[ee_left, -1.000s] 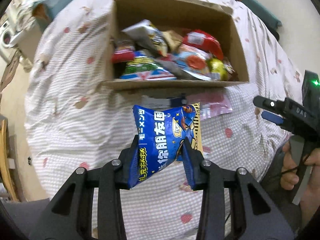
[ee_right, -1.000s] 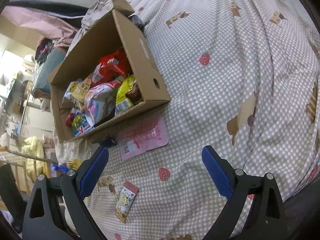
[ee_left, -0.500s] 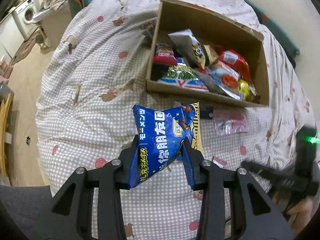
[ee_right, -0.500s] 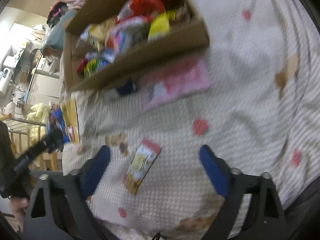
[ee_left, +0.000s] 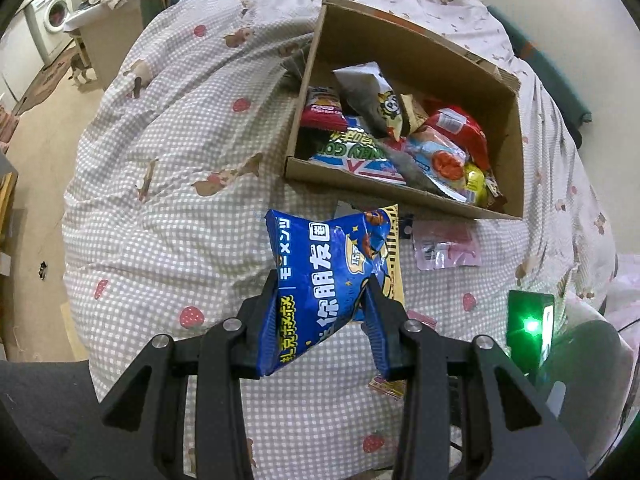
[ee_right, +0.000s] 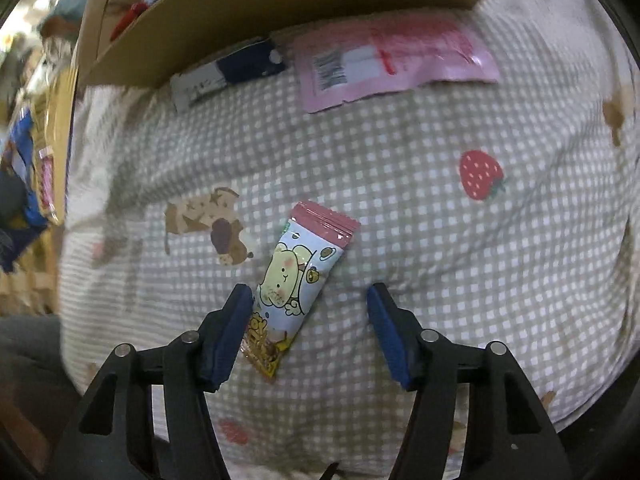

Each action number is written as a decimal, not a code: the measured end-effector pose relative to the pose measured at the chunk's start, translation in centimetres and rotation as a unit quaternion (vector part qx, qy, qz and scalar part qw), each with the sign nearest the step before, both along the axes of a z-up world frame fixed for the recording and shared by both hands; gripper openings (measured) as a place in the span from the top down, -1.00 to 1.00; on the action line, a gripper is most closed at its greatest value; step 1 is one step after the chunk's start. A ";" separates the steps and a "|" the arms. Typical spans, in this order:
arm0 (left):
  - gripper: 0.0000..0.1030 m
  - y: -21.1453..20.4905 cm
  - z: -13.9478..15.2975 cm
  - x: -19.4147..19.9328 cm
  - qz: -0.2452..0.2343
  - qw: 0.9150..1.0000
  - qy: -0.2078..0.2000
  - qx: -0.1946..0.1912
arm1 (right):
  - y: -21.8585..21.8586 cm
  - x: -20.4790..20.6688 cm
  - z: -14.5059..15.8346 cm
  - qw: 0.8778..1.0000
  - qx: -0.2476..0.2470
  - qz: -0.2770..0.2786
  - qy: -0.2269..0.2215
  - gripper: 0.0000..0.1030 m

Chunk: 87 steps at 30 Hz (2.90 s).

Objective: Organize snacks
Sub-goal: 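Grasp the small bear-print bar with right tool while left tool holds blue bag, then carry the blue bag and bear-print bar over the box with both tools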

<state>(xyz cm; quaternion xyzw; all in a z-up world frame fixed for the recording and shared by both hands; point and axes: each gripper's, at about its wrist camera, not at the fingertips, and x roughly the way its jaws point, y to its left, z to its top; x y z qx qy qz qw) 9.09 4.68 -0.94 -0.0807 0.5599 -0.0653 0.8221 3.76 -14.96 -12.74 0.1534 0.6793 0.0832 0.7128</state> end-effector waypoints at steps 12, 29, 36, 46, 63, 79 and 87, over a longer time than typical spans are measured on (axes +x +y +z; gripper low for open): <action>0.33 0.0 0.5 -0.3 -0.002 1.000 -0.006 -0.007 | 2.6 -1.5 1.7 0.996 -0.048 0.056 -0.057 0.63; 0.33 0.0 -0.2 -0.2 0.004 1.000 -0.002 0.013 | -3.5 -1.5 4.9 0.994 -0.026 -0.020 -0.109 0.76; 0.33 0.0 -0.2 -0.2 0.007 1.000 -0.005 0.017 | -8.1 -1.2 6.6 0.986 0.039 -0.071 -0.146 0.76; 0.33 -0.2 -0.3 -0.2 0.007 1.000 -0.008 0.024 | -12.1 -2.0 13.3 0.956 0.107 -0.088 -0.258 0.76; 0.33 -0.2 0.3 -0.2 0.013 0.998 -0.037 0.044 | -13.5 0.0 15.2 0.941 0.126 -0.084 -0.304 0.76; 0.33 -2.1 6.1 5.7 0.005 0.992 -0.115 0.059 | -13.9 5.8 14.7 0.940 0.117 -0.053 -0.316 0.76; 0.33 -5.2 6.0 10.1 -0.029 0.987 -0.138 0.078 | -13.5 9.4 13.4 0.939 0.114 -0.053 -0.319 0.76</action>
